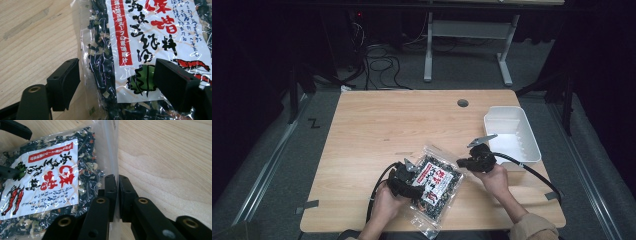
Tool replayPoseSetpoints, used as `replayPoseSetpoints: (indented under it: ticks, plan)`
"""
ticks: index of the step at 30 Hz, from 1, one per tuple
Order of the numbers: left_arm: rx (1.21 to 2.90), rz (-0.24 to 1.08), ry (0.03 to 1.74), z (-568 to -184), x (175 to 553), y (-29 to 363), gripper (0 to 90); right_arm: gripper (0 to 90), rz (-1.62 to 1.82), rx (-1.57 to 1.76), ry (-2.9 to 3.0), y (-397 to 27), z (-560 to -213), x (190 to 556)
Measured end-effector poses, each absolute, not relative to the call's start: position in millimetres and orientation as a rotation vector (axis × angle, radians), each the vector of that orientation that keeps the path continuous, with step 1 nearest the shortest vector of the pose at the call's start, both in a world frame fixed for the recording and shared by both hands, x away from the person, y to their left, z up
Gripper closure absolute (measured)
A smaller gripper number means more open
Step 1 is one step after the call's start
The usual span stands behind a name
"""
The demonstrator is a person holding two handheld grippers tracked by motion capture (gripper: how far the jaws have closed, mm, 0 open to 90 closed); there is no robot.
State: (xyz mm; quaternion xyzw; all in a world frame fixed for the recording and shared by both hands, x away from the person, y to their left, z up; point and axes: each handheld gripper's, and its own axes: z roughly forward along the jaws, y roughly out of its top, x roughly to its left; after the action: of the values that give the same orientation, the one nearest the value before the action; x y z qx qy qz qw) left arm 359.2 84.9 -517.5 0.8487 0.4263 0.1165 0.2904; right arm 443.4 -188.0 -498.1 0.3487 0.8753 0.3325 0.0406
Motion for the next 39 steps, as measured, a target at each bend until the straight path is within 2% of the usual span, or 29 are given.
replayPoseSetpoints:
  ticks: [5, 12, 18, 34, 39]
  plan:
    - [2.236, 0.290, 1.147, -518.7, 360.6, 87.0, 22.7, 89.5, 1.032, 1.041, 2.666, -189.6, -494.3, 440.6]
    - [2.222, 0.332, 1.111, -514.8, 354.7, 87.4, 29.3, 89.7, 1.067, 1.032, 2.635, -198.1, -478.4, 436.7]
    - [2.208, 0.348, 1.102, -512.5, 353.8, 88.7, 31.6, 89.7, 1.083, 1.051, 2.607, -209.7, -462.4, 435.7]
    - [2.160, 0.381, 1.105, -508.1, 351.8, 93.4, 32.6, 89.7, 1.143, 1.065, 2.588, -225.3, -442.7, 436.0]
    - [2.152, 0.387, 1.107, -507.4, 351.0, 94.2, 32.7, 89.7, 1.139, 1.038, 2.560, -230.0, -425.3, 435.1]
